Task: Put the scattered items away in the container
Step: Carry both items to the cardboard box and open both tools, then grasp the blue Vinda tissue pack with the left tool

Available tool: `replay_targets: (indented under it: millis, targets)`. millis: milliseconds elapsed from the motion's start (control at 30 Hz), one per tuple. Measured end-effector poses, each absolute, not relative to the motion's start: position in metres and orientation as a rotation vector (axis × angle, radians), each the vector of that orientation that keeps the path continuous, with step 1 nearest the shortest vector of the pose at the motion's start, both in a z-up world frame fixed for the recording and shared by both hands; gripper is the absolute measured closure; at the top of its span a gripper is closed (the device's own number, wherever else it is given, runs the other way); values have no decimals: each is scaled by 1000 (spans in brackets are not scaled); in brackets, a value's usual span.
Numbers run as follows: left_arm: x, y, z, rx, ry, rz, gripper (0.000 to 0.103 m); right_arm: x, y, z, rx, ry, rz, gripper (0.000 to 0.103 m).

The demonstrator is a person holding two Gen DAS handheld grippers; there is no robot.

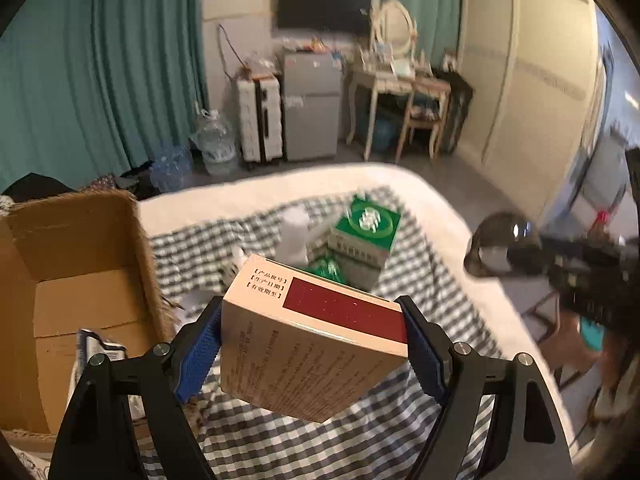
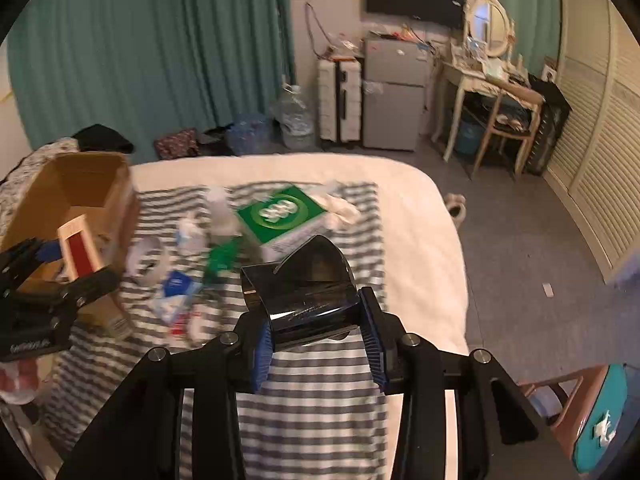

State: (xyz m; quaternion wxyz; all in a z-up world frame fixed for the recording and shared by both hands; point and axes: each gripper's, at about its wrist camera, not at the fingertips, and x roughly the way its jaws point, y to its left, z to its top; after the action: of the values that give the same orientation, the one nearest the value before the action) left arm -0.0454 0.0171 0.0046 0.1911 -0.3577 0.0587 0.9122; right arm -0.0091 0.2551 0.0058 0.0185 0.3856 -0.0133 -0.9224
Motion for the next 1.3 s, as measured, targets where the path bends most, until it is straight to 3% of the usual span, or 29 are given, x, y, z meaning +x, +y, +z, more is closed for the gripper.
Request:
replay_targets:
  millis: [367,700,767,833,867,900,1100,1300]
  targets:
    - [-35,-94,69,-852,-119,2801,19,-10,134,68,976,8,-2733,64]
    - [-44,-173,61,-852,-226,2924,18,-64,18,33,1040,-3,-2523,64]
    - [-46,-179,60,-847,-227,2936,12,-72,4,22,1070,8,-2498,64]
    - [-46,-180,57,-828,-213,2963,0,-81,-8,11,1098,4,-2475,56]
    - [-46,-178,56,-820,-200,2979,0,-84,-9,9,1095,-15,-2474,29]
    - [-46,-177,56,-817,-185,2990,0,-85,-8,8,1082,-41,-2488,9]
    - [-47,-167,51,-845,-172,2971,0,-81,26,16,1061,-101,-2619,9]
    - [-42,-137,53,-882,-186,2934,0,-57,91,31,1087,-20,-2768,9]
